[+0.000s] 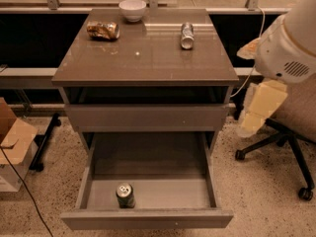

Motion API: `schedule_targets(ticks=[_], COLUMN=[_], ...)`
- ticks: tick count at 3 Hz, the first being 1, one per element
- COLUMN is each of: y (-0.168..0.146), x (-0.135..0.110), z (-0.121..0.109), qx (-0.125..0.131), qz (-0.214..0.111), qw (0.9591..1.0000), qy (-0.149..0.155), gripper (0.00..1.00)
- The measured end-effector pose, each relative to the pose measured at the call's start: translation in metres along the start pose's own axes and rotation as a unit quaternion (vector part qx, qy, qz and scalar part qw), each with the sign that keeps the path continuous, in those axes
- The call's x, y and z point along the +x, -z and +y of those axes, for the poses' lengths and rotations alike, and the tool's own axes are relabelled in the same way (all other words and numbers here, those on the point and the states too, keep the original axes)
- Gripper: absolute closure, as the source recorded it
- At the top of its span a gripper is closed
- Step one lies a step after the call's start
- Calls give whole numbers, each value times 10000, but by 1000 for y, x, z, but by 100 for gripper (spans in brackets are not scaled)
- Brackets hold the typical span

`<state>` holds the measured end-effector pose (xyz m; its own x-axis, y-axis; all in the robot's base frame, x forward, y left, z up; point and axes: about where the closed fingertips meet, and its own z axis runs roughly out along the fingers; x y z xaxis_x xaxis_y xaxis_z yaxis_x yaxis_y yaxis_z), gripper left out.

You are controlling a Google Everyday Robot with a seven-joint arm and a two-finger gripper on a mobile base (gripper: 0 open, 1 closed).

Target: Pick green can from middle drawer and place on counter

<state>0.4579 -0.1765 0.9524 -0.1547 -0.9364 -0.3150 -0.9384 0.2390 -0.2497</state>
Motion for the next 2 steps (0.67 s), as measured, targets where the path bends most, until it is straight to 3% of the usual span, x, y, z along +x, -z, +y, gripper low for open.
schedule_targets(ticks=[2], y=[-58], x=[-37], z=[-8], qx=[-52], qz=[-507], qw=[9985], qy=[185], gripper=[0])
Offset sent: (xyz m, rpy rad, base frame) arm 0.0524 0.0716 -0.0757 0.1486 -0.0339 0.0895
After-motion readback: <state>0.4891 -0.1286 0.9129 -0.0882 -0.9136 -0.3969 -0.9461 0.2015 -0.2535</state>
